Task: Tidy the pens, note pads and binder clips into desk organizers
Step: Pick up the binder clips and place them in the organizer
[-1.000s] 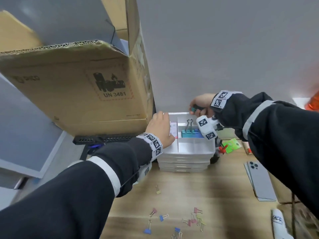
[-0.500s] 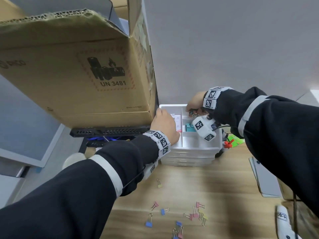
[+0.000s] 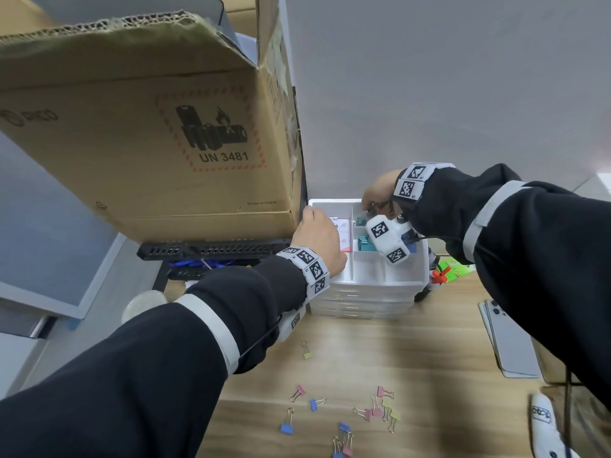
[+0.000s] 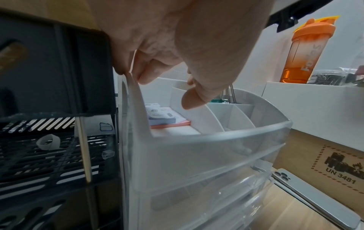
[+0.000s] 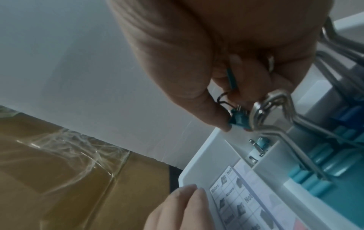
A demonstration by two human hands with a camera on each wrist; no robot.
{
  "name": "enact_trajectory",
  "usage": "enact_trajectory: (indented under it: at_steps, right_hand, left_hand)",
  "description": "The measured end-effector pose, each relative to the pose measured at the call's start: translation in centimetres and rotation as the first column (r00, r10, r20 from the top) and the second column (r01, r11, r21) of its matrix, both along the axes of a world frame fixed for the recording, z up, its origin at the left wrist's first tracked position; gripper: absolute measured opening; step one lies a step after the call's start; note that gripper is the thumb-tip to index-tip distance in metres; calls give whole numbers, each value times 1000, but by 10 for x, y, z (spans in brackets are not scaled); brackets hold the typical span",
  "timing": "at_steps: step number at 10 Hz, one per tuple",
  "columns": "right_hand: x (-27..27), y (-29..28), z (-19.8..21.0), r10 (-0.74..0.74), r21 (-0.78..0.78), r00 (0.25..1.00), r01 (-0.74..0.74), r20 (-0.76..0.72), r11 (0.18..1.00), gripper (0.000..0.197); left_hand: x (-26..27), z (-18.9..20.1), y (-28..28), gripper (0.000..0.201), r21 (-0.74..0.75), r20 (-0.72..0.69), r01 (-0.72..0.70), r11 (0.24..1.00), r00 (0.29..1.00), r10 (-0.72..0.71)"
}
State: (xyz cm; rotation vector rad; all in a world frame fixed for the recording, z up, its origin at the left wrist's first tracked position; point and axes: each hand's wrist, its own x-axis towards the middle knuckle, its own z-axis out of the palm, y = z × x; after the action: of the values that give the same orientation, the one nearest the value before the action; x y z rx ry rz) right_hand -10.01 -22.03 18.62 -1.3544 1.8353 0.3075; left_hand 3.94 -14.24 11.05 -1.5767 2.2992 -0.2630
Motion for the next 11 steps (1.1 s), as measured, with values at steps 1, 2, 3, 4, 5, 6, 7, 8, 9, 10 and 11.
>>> enact_trajectory:
  at_steps: [1, 2, 3, 4, 5, 6, 7, 8, 9, 10, 11]
  right_hand:
    - [-2, -1, 4, 13, -32, 1000, -14, -16, 999, 24]
    - [2, -2, 5, 49, -46, 998, -51, -50, 998, 21]
    - [8, 2, 7, 82, -33, 991, -86, -107, 996, 14]
    - [7, 3, 6, 86, -3, 991, -87, -103, 996, 5]
    - [2, -4, 1, 74, -42, 997, -74, 11, 996, 9]
    - [8, -1, 8, 244, 29, 959, -242, -145, 970, 14]
    - [1, 2, 7, 0, -18, 991, 2, 134, 1000, 14]
    - [-3, 2, 9, -63, -19, 978, 68, 200, 998, 12]
    - [1, 4, 15, -61, -52, 990, 68, 130, 996, 13]
    - [2, 7, 12, -143, -78, 977, 156, 157, 985, 14]
    - [-1, 11, 13, -264, -98, 888, 322, 377, 942, 17]
  left_hand:
    - [-1, 0, 0, 35, 2, -2, 5, 1000, 1000, -5]
    - [-1, 0, 0, 37, 10, -11, -3, 1000, 1000, 3]
    - [-1, -1, -1, 36, 25, -35, -12, 1000, 999, 13]
    - [-1, -1, -1, 36, 43, -19, -6, 999, 1000, 7]
    - [0, -4, -2, 36, 39, -16, 7, 999, 1000, -6]
    - [0, -10, -6, 36, 50, -28, -10, 999, 1000, 11]
    - [1, -5, -4, 34, 66, -32, -3, 998, 999, 5]
    - [1, -5, -4, 33, 82, -41, -5, 997, 999, 8]
    - [1, -5, -4, 36, 69, -12, 9, 998, 1000, -8]
    - [4, -4, 0, 40, 57, 5, 47, 997, 999, -47]
    - [8, 0, 8, 40, 73, -33, 91, 993, 995, -89]
